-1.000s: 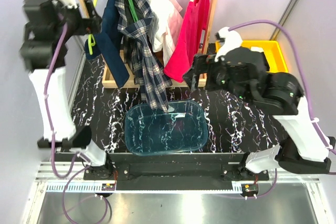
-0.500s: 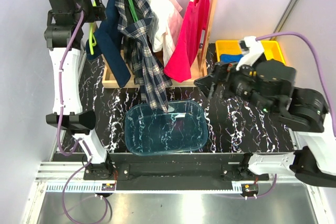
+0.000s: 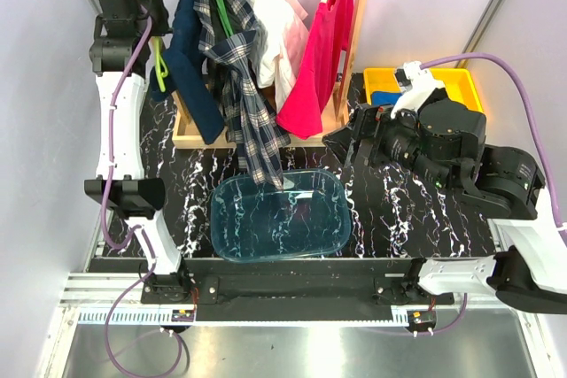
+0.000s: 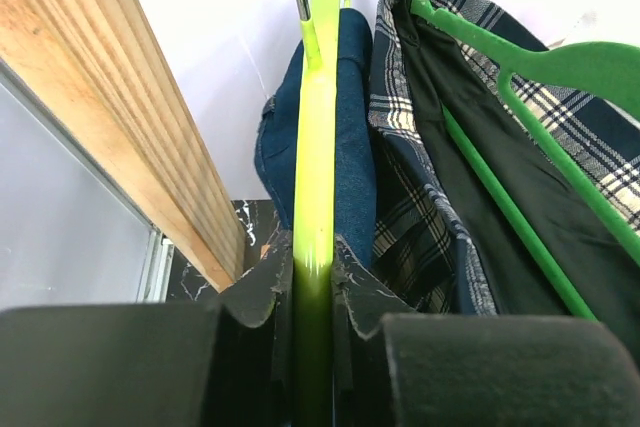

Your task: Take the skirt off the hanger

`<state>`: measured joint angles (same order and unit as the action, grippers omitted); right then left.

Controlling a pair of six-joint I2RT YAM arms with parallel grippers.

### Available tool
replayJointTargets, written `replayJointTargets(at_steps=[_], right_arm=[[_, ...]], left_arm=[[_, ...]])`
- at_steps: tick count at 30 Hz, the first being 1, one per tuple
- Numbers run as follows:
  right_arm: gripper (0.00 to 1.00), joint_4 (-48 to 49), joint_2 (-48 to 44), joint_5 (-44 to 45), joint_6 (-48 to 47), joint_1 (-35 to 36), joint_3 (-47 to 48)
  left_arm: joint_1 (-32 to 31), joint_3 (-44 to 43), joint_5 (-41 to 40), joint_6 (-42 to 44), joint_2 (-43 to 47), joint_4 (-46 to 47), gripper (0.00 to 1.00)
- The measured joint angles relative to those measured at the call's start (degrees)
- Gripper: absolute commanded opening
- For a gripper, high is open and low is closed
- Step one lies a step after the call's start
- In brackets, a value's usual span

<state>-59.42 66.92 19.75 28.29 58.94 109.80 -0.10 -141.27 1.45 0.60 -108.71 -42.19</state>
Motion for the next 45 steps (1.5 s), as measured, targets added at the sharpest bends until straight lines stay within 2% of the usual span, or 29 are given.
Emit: replayJointTargets(at_steps=[7, 15, 25, 29, 33, 36, 42, 45], right_arm=[[1.0, 0.09, -0.04, 0.59, -0.11, 0.0, -0.63], [1.0, 0.66, -1.05, 0.48, -0.26, 0.0, -4.02], [1.0, 1.31, -4.79, 0.13, -0.22, 0.0, -7.63], [1.0, 1.31, -5.14, 0.17, -0.24, 0.0, -7.61], [1.0, 1.36, -4.52, 0.15, -0.42, 0.0, -7.5], [1.0, 1.99, -3.69, 0.07, -0.63, 0.0, -7.48], [1.0, 5.07, -1.86, -1.01, -1.11, 0.0, -7.54], [1.0, 7.28, -1.42, -1.92, -1.36, 0.0, -8.28]], left_arm=[[0.09, 1.92, 0.57, 0.02, 1.86, 0.26, 0.0], [0.15, 0.37, 0.72, 0.13, 2.67, -0.2, 0.0], [0.13, 3.02, 1.16, 0.68, 8.48, -0.13, 0.0], [-0.46, 12.26, 2.91, 0.85, 15.67, 1.9, 0.0], [-0.76, 24.68, 5.31, 2.54, 29.64, 1.05, 0.0], [-0.83, 29.97, 6.29, 4.46, 39.54, -1.29, 0.0], [-0.83, 30.42, 7.41, 11.67, 51.69, -7.45, 0.0], [-0.83, 24.96, 9.7, 14.1, 52.59, -13.42, 0.0]])
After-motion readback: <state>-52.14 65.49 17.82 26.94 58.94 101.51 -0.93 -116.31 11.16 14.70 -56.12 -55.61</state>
